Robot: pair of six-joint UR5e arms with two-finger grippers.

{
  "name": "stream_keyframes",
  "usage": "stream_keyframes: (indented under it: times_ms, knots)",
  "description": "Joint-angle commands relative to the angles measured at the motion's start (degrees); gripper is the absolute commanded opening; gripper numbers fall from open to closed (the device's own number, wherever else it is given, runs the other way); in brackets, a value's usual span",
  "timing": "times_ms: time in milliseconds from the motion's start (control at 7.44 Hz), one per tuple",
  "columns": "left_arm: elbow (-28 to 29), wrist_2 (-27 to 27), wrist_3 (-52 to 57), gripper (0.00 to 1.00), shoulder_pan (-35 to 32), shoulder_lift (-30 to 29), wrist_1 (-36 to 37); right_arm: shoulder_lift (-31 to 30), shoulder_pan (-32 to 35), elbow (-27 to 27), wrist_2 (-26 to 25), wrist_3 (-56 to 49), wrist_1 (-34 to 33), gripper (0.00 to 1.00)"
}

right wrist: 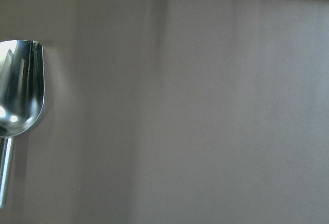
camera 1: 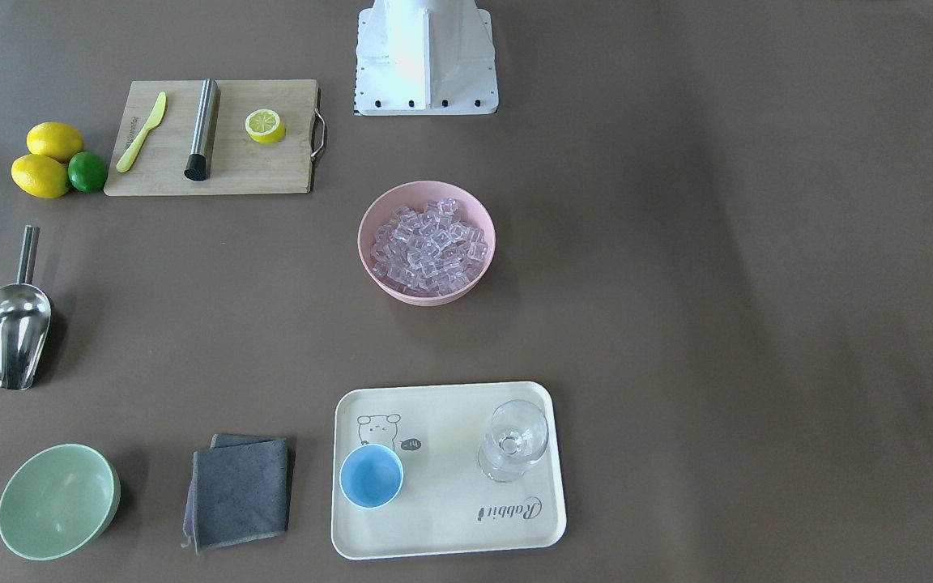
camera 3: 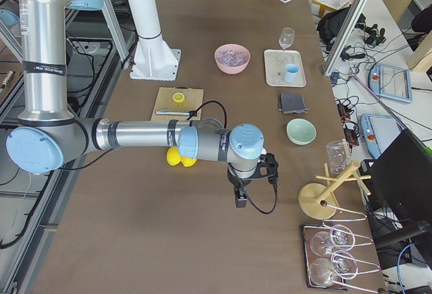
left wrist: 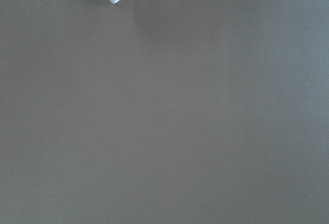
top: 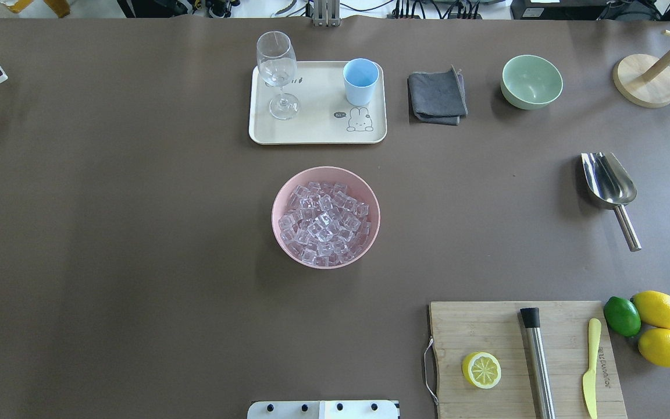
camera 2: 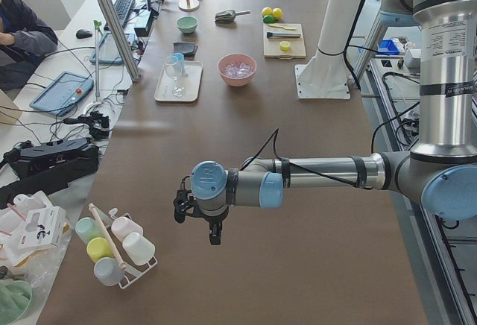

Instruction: Put ice in cup with scoop

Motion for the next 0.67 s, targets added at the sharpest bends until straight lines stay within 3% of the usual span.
stream_keyframes:
  times_ms: [0, 537]
  knots:
    - [0.09, -0.09, 0.00, 0.98, 0.04, -0.26, 0.06, -0.26, 0.00, 1.83, 0.32, 0.03, -2.66, 1.00]
    - [1.23, 0.26, 0.00, 0.98, 0.13, 0.00, 0.24, -0.52, -5.69, 5.00, 2.16, 10.27, -2.24, 1.00]
